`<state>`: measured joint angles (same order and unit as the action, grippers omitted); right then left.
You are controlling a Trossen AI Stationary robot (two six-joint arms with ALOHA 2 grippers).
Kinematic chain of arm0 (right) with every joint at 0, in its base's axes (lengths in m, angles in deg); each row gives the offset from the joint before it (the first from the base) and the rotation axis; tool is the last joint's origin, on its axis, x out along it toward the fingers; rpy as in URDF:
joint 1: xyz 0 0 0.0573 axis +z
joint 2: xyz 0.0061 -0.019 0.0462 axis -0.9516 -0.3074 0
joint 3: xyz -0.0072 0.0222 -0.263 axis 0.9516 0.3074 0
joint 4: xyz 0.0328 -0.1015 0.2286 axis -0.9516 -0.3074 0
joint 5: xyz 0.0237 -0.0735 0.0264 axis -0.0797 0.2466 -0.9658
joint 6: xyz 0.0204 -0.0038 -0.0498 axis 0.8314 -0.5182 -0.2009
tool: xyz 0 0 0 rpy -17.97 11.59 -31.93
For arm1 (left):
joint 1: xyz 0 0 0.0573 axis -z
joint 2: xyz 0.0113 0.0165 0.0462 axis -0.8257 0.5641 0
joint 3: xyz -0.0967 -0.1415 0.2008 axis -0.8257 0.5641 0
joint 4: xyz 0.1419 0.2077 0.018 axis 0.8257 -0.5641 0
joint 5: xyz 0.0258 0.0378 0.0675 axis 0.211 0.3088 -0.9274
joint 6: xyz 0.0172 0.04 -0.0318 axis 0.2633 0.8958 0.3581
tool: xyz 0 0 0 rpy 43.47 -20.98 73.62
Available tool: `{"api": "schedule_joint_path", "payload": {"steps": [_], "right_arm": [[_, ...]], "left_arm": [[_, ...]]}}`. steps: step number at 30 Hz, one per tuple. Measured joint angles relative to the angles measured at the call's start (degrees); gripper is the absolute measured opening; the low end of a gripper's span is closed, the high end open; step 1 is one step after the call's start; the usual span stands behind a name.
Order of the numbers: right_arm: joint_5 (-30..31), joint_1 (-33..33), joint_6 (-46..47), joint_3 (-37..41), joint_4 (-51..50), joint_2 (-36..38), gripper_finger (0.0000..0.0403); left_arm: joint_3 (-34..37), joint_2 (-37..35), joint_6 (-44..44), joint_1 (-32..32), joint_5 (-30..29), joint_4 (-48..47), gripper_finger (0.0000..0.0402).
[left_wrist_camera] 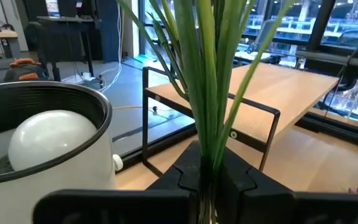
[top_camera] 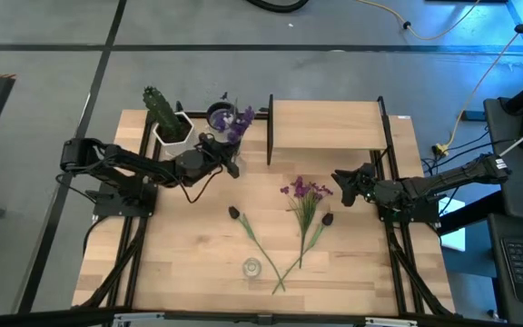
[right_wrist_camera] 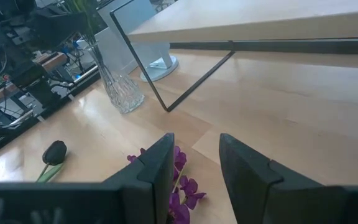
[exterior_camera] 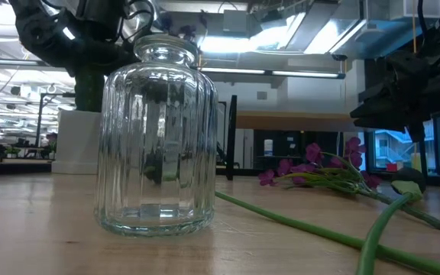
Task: Pick and place flowers into a vace then onto a shelf
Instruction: Put the dark purple flowers into the top transparent vase
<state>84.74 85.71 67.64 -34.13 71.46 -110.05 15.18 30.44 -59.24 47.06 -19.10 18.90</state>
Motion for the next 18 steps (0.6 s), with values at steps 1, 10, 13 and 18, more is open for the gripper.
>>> {"api": "schedule_joint_path", "payload": {"steps": [1, 10, 13, 18], "right_arm": [[0.0, 0.0, 0.0, 0.0, 0.0, -0.01, 0.013], [-0.02, 0.0, -0.01, 0.0, 0.02, 0.0, 0.013], [-0.04, 0.0, -0.02, 0.0, 0.0, 0.0, 0.013], [-0.08, 0.01, -0.02, 0.0, 0.0, 0.01, 0.013]], "left_arm": [[0.0, 0.18, 0.57, 0.0, 0.02, 0.61, 0.0017], [0.02, 0.25, 2.89, 0.29, 0.01, 1.39, 0.0089], [0.02, -0.17, 4.24, 0.85, -0.03, 1.07, 0.0116], [0.02, -2.31, 4.07, 2.0, -0.26, -2.1, 0.0155]]}}
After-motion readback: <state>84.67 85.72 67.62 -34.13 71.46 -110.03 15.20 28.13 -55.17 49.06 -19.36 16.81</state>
